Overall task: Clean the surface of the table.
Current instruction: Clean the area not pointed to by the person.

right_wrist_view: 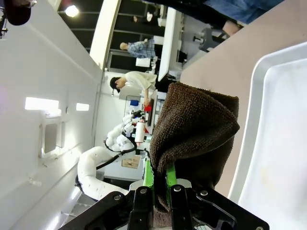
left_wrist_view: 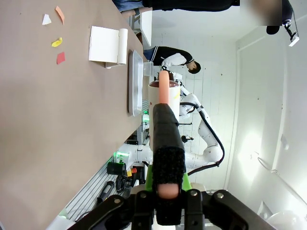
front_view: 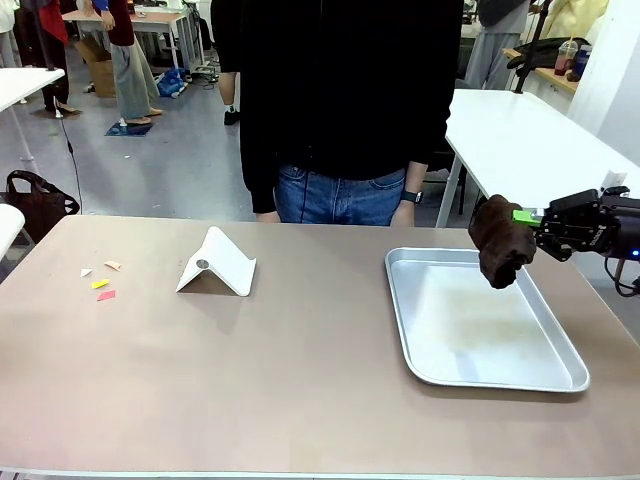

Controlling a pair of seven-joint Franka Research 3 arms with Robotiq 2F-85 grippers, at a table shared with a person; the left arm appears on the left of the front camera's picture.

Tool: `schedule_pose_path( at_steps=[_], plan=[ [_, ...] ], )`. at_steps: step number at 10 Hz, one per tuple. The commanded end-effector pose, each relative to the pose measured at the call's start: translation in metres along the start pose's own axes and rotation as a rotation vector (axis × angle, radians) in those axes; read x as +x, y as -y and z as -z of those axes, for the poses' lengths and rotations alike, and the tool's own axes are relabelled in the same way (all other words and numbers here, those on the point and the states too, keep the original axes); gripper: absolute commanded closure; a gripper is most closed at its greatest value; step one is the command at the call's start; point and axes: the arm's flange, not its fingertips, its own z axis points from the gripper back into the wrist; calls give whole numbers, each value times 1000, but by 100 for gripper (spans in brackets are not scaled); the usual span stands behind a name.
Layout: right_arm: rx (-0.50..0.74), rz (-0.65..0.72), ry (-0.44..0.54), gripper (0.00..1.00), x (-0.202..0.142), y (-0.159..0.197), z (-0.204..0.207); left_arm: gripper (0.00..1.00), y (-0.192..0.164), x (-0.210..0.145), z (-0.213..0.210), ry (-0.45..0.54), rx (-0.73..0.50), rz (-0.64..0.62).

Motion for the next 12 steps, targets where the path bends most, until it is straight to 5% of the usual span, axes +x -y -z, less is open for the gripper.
schedule_pose_path(
  at_steps=[1,6,7,9,12],
  plan=[
    [-2,21,-9,89,3,-6,-2,93,3,-2,1,3,-9,18],
    [-2,21,-9,89,3,-6,-2,93,3,-2,1,3,-9,18],
    [-2,21,-9,89,3,-6,-2,78,0,0,0,0,0,0],
    [-2,21,-9,89,3,-6,-2,78,10,11,20,67,246,12],
    [-2,21,-9,89,3,-6,-2,78,-3,29,48,104,407,-9]
  ],
)
